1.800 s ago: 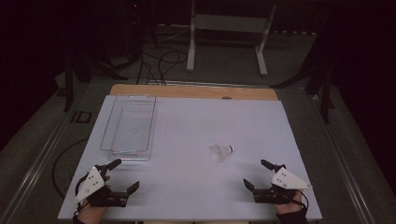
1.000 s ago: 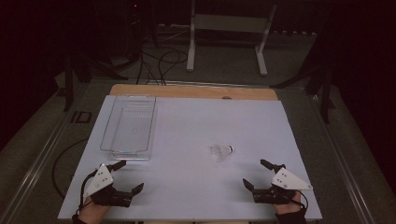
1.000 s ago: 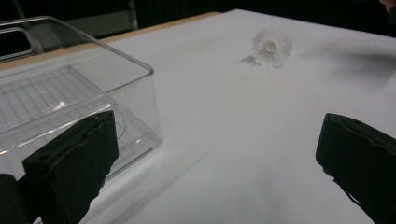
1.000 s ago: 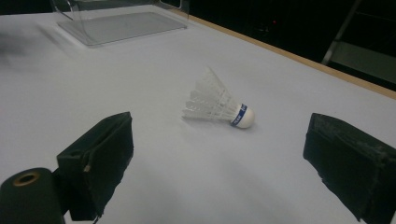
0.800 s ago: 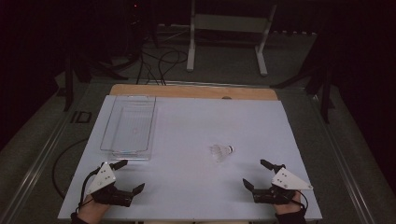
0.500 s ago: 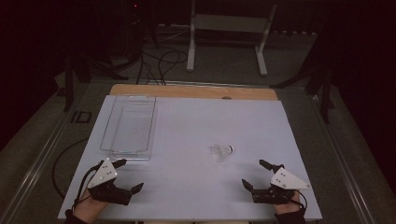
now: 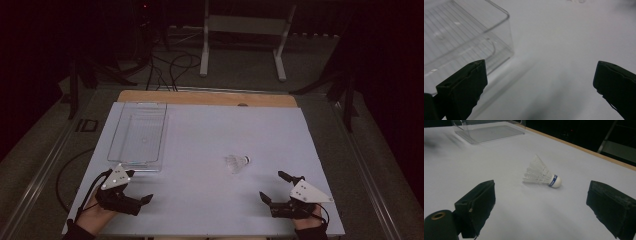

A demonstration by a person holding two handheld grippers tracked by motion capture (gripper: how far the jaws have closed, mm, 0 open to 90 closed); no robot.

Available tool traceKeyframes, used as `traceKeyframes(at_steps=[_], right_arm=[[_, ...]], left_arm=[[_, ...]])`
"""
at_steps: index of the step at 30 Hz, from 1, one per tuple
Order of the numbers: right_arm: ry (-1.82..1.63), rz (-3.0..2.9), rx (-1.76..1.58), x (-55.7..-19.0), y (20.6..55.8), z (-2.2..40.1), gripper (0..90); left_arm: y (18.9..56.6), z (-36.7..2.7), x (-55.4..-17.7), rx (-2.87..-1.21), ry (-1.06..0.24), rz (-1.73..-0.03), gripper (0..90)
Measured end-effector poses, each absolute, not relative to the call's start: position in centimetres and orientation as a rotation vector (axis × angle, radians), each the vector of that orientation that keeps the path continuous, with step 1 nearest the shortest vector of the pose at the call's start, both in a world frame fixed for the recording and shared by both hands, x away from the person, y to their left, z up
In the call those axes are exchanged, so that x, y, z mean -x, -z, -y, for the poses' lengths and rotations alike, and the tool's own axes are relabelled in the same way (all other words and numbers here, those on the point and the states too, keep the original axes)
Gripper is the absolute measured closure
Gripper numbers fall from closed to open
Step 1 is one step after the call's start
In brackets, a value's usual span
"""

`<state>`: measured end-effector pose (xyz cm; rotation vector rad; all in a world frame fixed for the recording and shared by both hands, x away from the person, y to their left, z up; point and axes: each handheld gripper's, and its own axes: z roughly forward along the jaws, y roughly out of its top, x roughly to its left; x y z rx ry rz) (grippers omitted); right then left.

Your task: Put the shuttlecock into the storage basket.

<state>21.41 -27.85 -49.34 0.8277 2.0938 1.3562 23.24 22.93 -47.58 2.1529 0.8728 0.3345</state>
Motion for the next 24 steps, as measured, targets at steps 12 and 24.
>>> traceKeyframes(at_steps=[12, 24], right_arm=[[-1.361, -2.105, -0.826, -21.5, 49.4, 27.8, 8.6], [-1.361, -2.115, -0.822, -21.5, 49.4, 27.7, 8.6]], left_arm=[[46.8, -21.4, -23.8, -2.276, -0.260, -0.913, 0.0], [46.3, -20.1, -24.0, -2.344, -0.230, -0.866, 0.1]])
